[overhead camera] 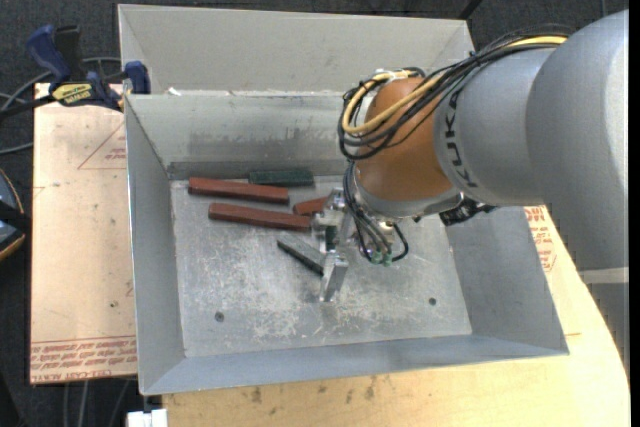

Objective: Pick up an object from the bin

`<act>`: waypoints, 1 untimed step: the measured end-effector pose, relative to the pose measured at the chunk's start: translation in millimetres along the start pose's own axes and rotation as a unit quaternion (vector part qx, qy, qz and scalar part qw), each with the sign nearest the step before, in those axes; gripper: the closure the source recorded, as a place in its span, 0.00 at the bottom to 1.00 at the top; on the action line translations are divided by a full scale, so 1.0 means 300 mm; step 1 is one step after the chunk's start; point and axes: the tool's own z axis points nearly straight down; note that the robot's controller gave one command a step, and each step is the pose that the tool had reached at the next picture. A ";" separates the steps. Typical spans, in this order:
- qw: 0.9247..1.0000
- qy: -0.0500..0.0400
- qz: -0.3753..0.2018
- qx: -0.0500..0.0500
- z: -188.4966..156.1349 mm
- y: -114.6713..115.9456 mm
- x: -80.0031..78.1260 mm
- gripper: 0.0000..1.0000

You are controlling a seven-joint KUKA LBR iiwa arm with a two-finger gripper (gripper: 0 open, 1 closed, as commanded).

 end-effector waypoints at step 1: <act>1.000 -0.009 0.028 -0.002 0.055 0.010 -0.039 1.00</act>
Offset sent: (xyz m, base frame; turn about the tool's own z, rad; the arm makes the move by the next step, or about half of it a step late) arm 0.0000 0.0000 0.0000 0.0000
